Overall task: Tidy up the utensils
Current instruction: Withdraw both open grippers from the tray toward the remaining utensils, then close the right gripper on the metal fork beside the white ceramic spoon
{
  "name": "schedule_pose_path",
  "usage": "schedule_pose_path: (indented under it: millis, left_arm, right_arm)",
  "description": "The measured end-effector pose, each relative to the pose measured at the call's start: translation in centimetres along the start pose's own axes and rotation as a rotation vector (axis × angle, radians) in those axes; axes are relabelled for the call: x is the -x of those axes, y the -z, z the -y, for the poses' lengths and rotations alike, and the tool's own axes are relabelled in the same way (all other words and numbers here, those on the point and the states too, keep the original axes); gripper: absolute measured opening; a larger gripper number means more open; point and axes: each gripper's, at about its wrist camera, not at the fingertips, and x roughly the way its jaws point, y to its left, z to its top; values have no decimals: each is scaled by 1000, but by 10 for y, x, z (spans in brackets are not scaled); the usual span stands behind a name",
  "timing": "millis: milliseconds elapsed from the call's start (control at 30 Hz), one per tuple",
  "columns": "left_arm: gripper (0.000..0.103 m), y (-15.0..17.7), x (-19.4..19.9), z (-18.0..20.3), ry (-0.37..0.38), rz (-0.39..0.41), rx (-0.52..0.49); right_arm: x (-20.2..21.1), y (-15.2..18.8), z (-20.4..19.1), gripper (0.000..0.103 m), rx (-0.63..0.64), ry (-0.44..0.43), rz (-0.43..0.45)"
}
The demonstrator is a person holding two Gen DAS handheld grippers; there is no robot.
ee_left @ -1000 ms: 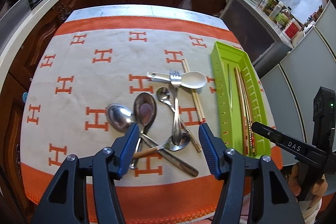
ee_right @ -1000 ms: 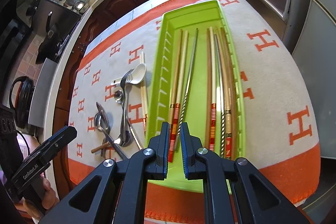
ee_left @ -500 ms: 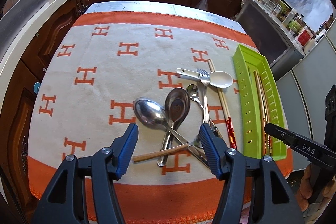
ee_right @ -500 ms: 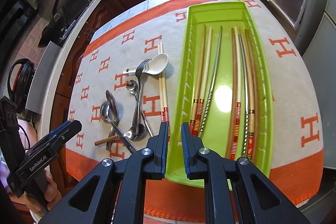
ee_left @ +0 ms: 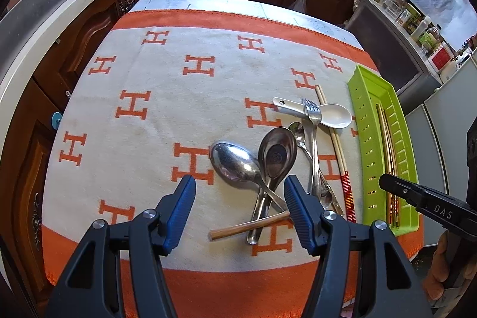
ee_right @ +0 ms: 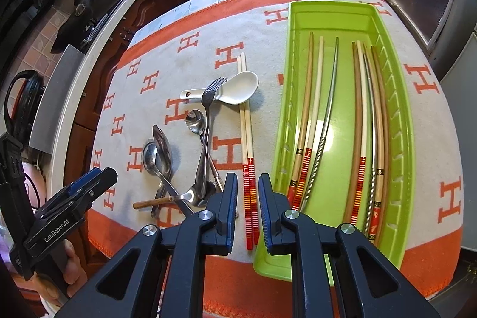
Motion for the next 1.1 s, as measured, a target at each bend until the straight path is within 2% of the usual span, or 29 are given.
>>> schedule_pose_path:
  millis: [500, 867, 1100]
  left_arm:
    - [62, -12, -21, -13, 10, -25, 28]
    - [62, -25, -32, -14, 16, -37, 31]
    - [62, -31, -40, -26, 25, -58, 67]
  right_arm:
    - [-28, -33, -11, 15, 20, 41, -37]
    - [-57, -72, -23, 15, -18, -20, -100]
    - [-88, -81, -35, 15, -19, -55, -139]
